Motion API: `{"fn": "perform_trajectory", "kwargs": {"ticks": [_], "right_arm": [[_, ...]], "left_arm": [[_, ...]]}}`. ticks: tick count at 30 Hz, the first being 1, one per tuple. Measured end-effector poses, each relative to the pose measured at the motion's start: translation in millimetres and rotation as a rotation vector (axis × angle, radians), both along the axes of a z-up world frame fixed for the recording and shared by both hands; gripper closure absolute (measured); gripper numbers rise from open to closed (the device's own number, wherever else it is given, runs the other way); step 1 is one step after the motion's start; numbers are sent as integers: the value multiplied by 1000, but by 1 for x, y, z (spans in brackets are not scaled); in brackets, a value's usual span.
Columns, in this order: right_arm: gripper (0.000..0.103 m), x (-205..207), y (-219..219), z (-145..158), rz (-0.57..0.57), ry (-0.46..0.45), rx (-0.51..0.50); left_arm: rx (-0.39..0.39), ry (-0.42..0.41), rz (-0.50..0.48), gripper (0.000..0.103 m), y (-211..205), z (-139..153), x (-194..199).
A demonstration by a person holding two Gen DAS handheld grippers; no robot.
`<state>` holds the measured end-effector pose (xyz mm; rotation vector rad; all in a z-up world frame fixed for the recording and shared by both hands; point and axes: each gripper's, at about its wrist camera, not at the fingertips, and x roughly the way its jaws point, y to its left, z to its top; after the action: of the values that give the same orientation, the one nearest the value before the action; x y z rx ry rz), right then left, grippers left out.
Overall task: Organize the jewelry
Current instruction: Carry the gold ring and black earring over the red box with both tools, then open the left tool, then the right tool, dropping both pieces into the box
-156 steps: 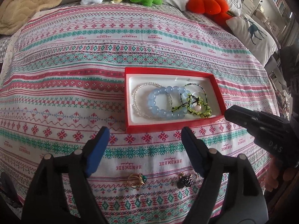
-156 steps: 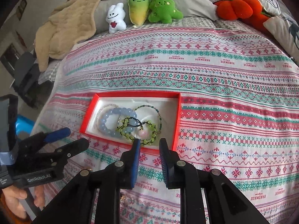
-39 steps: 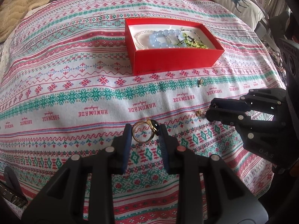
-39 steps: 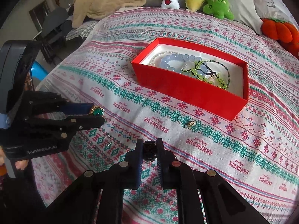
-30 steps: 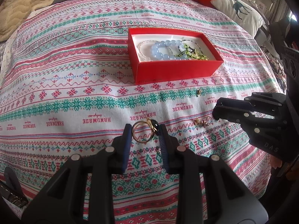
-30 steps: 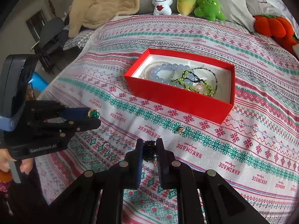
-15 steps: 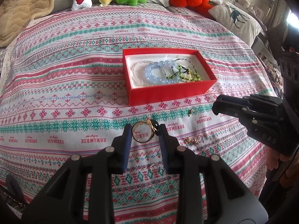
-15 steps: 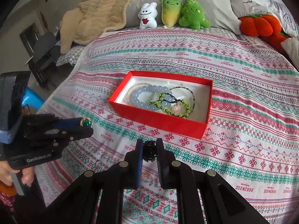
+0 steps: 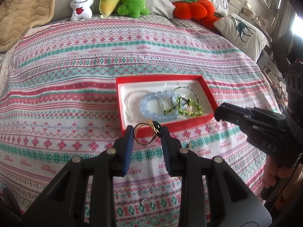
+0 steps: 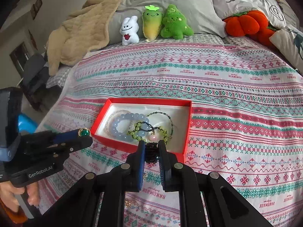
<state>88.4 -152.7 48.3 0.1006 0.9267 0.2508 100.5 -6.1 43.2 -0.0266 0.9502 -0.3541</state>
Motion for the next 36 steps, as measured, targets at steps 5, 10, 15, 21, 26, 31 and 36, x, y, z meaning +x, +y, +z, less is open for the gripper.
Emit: {"fn": "perform_trajectory", "kwargs": {"ticks": [5,10,15,21,26,31,36], "right_arm": [[90,13,-4,-7,-22,6,-5],[90,20,0,-11,-12,2,-29],[90,26,4,-16,-2,7,-55],[89,31,6,-20,0,6,-73],[88,32,6,-22,2,8,-79],[86,33,8,-21,5,16,-78],[86,29,10,-17,10,15,-80]], "left_arm": [[0,-19,15,72,-6,-4,14],[14,-25,19,72,-10,-11,25],[14,-30,27,72,-10,-15,32],[23,-33,28,72,-11,-17,34],[26,-36,36,69,-11,-17,35],[23,-48,40,51,-9,-12,33],[54,-56,27,44,-9,-9,26]]}}
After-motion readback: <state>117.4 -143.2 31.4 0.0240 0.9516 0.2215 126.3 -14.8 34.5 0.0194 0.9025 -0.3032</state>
